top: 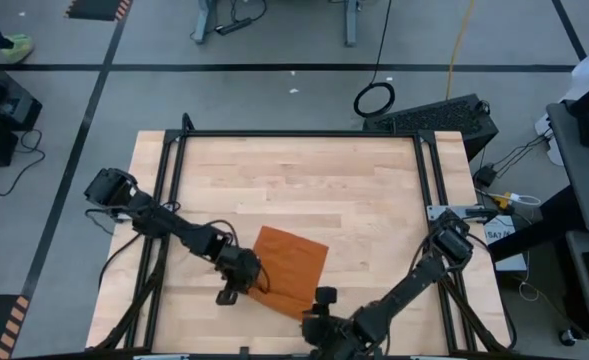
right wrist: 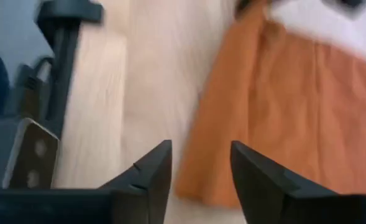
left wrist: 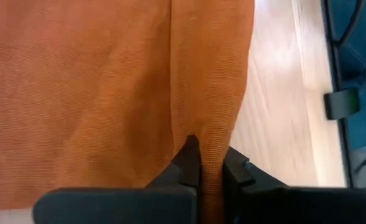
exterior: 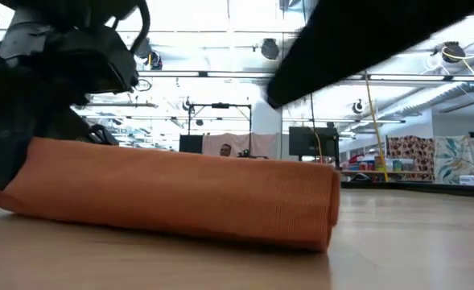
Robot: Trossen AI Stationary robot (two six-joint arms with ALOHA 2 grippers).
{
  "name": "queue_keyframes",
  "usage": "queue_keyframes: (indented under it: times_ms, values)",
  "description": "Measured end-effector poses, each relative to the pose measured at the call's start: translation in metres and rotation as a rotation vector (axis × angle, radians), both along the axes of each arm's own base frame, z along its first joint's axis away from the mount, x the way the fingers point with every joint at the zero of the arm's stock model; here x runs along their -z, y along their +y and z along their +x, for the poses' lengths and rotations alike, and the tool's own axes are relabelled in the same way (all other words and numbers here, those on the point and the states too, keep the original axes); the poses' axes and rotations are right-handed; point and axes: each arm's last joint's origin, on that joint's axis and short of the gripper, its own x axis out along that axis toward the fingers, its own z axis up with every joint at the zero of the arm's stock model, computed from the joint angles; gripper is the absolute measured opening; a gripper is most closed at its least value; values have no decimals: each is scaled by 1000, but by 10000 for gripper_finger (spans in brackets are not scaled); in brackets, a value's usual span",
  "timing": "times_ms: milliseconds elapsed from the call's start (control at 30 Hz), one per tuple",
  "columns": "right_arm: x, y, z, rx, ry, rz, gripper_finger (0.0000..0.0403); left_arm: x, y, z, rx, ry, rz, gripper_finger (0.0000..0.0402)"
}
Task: Roll towel into tight, uniform cylinder
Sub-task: Roll the brown towel
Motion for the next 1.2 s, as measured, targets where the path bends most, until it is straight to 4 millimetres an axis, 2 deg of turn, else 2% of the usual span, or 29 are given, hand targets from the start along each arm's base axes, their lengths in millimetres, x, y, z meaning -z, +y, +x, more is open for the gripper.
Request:
queue_keyframes:
  times_ms: [133,267,767,867,1033,1133,1200]
  values:
    - [16,11,4,-55,-67,-113,171,0,8,3,-21,8,-19,17]
    - [30,9,7,-12,-86,-168,173,0,14,6,-51,36,-55,17]
    - [37,-18,20,96,13,-67,170,1,22,7,-97,67,-56,16]
    - [38,-23,22,133,31,-26,145,1,21,7,-97,66,-56,16]
    - [41,-36,27,178,107,53,64,1,21,7,-100,63,-49,19]
    - [41,-40,29,195,129,73,19,2,22,8,-114,49,-23,39]
    - [41,-42,30,215,144,100,8,2,22,8,-131,37,8,59]
